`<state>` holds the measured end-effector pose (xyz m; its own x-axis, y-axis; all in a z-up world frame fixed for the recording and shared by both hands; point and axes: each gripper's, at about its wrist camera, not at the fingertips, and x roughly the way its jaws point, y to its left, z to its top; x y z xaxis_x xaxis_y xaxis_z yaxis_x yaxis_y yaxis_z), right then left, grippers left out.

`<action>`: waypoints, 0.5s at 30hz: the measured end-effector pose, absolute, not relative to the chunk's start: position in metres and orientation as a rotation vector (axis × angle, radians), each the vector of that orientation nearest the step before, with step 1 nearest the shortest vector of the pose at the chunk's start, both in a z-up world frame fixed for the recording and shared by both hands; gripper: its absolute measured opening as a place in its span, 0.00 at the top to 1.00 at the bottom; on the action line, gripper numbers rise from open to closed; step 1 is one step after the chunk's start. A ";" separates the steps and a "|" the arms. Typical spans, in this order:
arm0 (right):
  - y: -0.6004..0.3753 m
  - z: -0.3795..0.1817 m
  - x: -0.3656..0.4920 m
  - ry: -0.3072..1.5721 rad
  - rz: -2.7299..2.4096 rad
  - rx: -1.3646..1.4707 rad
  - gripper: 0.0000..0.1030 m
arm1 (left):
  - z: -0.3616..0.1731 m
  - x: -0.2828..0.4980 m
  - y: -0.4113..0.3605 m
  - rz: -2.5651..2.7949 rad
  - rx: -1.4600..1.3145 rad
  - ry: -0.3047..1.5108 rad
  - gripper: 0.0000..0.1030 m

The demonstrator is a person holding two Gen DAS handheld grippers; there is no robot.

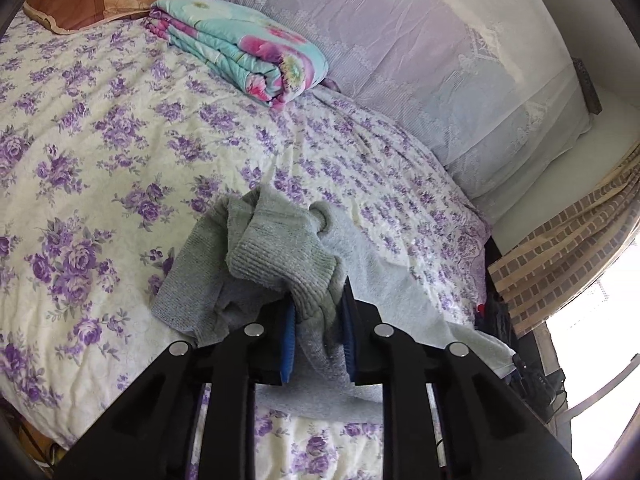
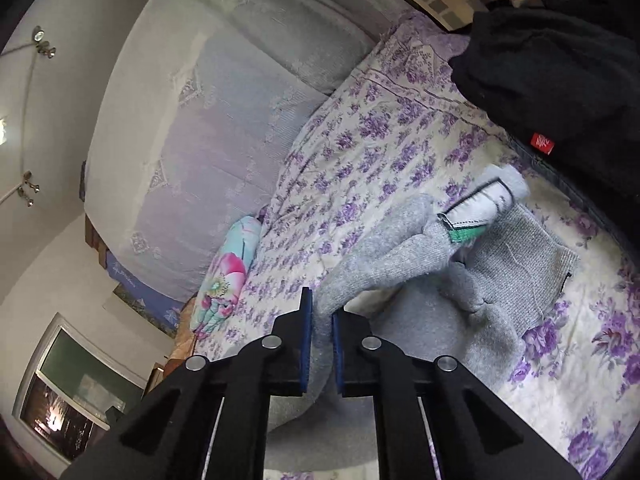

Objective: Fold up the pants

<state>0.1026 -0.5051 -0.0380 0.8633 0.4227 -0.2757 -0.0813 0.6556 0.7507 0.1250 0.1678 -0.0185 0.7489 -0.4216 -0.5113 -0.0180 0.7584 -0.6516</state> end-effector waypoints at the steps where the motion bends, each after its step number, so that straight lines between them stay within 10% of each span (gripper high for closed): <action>1: -0.506 -0.030 0.096 0.437 0.306 0.808 0.91 | -0.011 0.120 0.170 -0.248 -0.694 0.681 0.83; 15: -0.497 -0.006 0.254 0.513 0.305 0.799 0.92 | 0.020 0.257 0.174 -0.163 -0.730 0.722 0.83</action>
